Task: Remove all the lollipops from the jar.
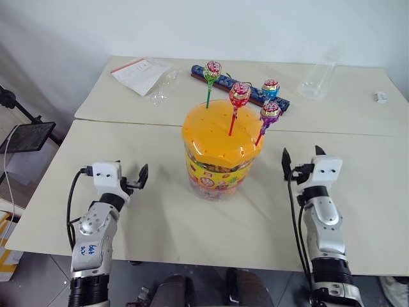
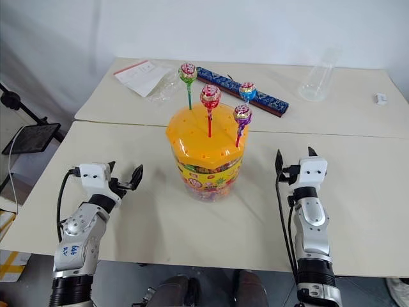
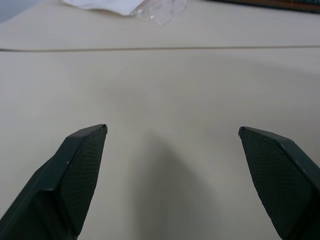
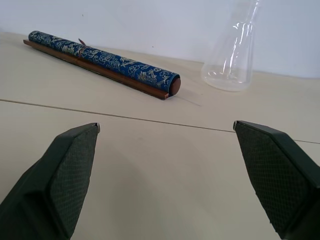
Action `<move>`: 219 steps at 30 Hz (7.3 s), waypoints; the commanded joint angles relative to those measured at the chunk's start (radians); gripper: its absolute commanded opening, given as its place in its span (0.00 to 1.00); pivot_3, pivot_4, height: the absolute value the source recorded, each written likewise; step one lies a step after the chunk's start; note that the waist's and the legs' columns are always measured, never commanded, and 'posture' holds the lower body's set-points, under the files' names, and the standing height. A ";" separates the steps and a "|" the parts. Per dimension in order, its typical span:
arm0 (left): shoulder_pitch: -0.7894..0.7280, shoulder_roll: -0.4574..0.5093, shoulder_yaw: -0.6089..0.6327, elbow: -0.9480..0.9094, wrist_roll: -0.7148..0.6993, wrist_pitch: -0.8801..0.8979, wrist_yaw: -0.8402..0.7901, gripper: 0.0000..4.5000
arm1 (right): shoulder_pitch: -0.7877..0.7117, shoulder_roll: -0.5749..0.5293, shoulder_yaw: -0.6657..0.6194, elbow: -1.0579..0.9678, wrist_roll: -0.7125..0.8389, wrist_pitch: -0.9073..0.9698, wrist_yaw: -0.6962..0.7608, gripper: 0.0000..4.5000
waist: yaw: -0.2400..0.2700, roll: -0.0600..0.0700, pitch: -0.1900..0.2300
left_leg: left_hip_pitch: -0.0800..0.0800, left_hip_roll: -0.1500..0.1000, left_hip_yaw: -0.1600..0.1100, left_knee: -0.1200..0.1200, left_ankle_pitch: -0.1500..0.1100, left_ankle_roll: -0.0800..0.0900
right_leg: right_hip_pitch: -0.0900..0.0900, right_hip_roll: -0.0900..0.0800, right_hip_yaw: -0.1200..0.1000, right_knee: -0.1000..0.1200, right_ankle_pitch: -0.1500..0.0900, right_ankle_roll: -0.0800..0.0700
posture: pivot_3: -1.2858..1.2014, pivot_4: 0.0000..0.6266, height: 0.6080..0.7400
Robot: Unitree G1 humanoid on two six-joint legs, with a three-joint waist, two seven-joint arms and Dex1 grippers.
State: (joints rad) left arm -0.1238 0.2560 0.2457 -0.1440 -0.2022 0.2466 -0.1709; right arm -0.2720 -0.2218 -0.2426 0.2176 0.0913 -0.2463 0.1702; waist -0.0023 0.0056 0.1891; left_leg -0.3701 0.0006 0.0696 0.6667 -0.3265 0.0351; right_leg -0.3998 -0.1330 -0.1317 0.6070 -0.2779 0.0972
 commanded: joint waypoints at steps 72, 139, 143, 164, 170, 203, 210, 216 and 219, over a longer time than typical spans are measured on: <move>-1.105 0.029 0.056 0.662 -0.686 0.375 -0.978 0.01 | 0.631 -0.273 -0.406 -1.099 1.027 0.284 0.433 1.00 | 0.049 -0.010 0.009 | -0.002 -0.004 0.003 0.006 0.001 0.008 | 0.003 0.004 0.002 -0.007 0.003 0.006 | 0.52 0.24 1.00; -0.318 0.311 0.189 -0.082 -0.930 0.414 -0.815 1.00 | 0.025 -0.560 -0.079 -0.751 0.924 0.723 0.749 0.50 | 0.028 -0.011 0.013 | -0.003 -0.003 -0.001 0.014 -0.005 0.006 | 0.005 0.002 0.011 -0.005 0.004 0.008 | 0.52 0.24 1.00; -0.324 0.302 0.168 -0.067 -0.920 0.406 -0.839 1.00 | 0.017 -0.543 -0.078 -0.742 0.896 0.705 0.742 0.20 | 0.027 -0.011 0.013 | -0.003 -0.003 -0.001 0.014 -0.005 0.006 | 0.005 0.003 0.011 -0.005 0.004 0.008 | 0.52 0.24 1.00; -0.367 0.388 0.002 -0.036 -0.710 0.270 -1.073 1.00 | 0.408 -0.934 -0.372 -0.444 0.656 0.830 0.690 0.01 | 0.040 -0.011 0.013 | -0.006 -0.005 0.001 0.014 -0.007 0.011 | 0.006 0.005 0.009 -0.014 0.004 0.008 | 0.52 0.24 1.00; -0.357 0.424 -0.056 -0.041 -0.617 0.181 -1.151 1.00 | 0.463 -0.978 -0.140 -0.244 0.336 0.685 0.672 0.01 | 0.022 -0.010 0.013 | -0.003 -0.005 0.013 0.014 -0.006 0.014 | 0.004 0.001 0.013 -0.016 0.007 0.012 | 0.52 0.24 1.00; -0.334 0.240 0.087 -0.002 -0.840 0.304 -0.873 1.00 | -0.238 -0.608 -0.076 -0.506 0.864 0.909 0.722 0.61 | 0.026 -0.007 0.013 | -0.006 -0.003 0.007 0.015 -0.008 0.011 | 0.003 0.003 0.016 -0.013 0.008 0.014 | 0.52 0.24 1.00; -0.368 0.218 0.099 -0.005 -0.872 0.316 -0.859 1.00 | -0.236 -0.591 -0.090 -0.469 0.837 0.886 0.730 0.26 | 0.026 -0.007 0.013 | -0.006 -0.004 0.008 0.015 -0.008 0.012 | 0.003 0.003 0.017 -0.013 0.008 0.015 | 0.52 0.24 1.00; -0.384 0.214 0.085 -0.004 -0.877 0.321 -0.874 1.00 | -0.249 -0.577 -0.166 -0.424 0.889 0.877 0.739 0.01 | 0.028 -0.007 0.013 | -0.006 -0.004 0.008 0.015 -0.008 0.013 | 0.003 0.003 0.016 -0.013 0.008 0.015 | 0.52 0.24 1.00; -0.396 0.219 0.075 -0.005 -0.871 0.324 -0.890 1.00 | -0.272 -0.596 -0.225 -0.386 0.952 0.929 0.699 0.01 | 0.028 -0.007 0.013 | -0.006 -0.005 0.008 0.015 -0.007 0.013 | 0.004 0.003 0.016 -0.013 0.009 0.015 | 0.52 0.24 1.00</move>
State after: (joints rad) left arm -0.5055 0.4719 0.3292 -0.1357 -1.0556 0.5700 -1.0450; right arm -0.5218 -0.7930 -0.3911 -0.1781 0.9903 0.6640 0.8896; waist 0.0259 -0.0018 0.2025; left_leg -0.3759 -0.0052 0.0779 0.6822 -0.3336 0.0484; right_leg -0.3961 -0.1300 -0.1153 0.5936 -0.2689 0.1131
